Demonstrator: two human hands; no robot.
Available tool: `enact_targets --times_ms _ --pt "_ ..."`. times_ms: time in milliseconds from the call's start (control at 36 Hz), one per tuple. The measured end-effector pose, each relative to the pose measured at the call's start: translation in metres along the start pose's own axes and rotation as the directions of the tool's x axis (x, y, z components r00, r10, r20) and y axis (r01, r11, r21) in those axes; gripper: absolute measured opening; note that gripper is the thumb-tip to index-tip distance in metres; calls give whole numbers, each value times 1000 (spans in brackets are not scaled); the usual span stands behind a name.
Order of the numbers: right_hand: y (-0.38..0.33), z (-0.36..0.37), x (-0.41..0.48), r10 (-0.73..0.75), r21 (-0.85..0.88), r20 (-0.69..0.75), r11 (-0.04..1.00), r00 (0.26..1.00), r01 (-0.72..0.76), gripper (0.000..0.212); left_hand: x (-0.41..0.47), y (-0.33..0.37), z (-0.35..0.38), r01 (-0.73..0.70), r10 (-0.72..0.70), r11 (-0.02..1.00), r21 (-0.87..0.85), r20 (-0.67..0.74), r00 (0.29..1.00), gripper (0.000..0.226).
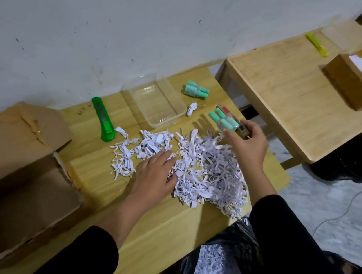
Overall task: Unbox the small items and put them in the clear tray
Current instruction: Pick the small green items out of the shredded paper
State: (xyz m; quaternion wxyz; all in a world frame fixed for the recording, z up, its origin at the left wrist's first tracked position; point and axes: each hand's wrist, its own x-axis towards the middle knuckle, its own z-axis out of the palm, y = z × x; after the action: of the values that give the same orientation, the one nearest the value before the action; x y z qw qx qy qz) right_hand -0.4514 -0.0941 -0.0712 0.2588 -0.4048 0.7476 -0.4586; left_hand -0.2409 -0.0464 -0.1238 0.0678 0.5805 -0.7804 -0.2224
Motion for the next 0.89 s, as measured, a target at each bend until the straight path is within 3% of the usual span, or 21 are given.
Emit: enact_targets --times_ms 83,250,528,639,778,889 --pt "9 14 14 45 -15 -27 999 999 -45 36 0 1 0 0 0 1000 -6 -13 1000 48" --pt "24 32 44 119 -49 -34 992 992 -120 47 5 3 1 -14 12 1000 -26 -52 999 46" --pt "22 38 54 -84 -359 120 925 989 123 58 9 1 2 -31 33 999 18 -159 987 37" --pt "6 51 48 -228 -332 138 906 964 262 43 11 -3 -2 -21 34 998 52 -261 965 33" --pt "-12 86 45 -237 -329 347 875 907 355 44 12 -17 -8 195 -193 980 -36 -393 899 39" --pt "-6 106 44 -200 -334 508 851 838 406 33 13 -35 -7 372 -362 927 -46 -371 855 56"
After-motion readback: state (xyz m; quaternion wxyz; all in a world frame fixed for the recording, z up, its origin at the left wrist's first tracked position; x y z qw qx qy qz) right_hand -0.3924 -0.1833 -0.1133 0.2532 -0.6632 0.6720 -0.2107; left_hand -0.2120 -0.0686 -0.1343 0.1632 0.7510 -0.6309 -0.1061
